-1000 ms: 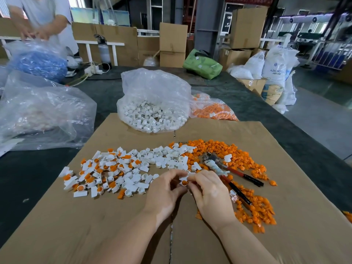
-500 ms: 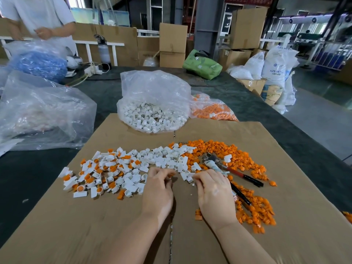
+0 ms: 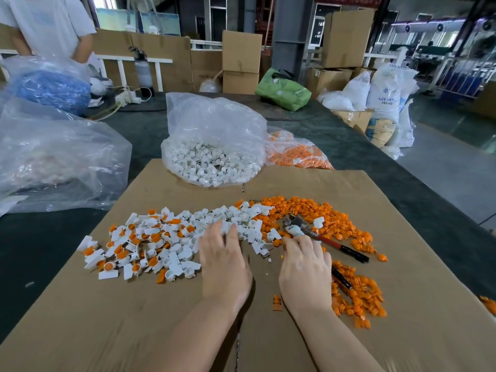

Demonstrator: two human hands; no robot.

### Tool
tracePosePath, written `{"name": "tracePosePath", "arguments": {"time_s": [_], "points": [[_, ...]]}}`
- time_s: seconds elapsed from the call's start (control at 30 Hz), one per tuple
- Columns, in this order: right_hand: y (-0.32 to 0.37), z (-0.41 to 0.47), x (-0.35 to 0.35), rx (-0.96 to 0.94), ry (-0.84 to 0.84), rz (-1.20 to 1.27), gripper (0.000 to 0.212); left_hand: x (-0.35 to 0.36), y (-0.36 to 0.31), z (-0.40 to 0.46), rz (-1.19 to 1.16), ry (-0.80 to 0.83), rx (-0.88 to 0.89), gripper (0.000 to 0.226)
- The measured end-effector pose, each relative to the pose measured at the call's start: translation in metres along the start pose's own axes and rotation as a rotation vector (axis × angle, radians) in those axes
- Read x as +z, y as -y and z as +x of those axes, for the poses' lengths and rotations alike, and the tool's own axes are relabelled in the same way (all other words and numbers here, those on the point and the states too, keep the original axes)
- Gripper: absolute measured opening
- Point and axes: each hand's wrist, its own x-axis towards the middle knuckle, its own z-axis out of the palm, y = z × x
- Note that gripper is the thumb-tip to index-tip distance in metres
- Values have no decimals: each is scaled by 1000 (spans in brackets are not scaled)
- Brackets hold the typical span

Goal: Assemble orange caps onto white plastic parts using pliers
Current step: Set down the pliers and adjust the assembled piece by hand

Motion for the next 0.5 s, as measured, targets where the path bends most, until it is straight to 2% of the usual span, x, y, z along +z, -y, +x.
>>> {"name": "tracePosePath", "arguments": {"time_s": [0.07, 0.2, 0.27, 0.4, 0.5], "points": [[0, 1, 1, -7, 49, -23, 40, 0, 0, -1, -30, -23, 133, 46], [0, 1, 4, -22, 197, -40, 44, 3, -1, -1, -99, 54, 370, 51], [-1, 1, 5, -13, 212, -19, 41, 4, -1, -1, -165, 46, 387, 42], [2, 2, -2, 9, 166, 45, 19, 3, -2, 0, -234, 15, 370, 18], [0, 2, -1, -6, 93, 89, 20, 2, -2, 0, -232, 38, 342, 13]]}}
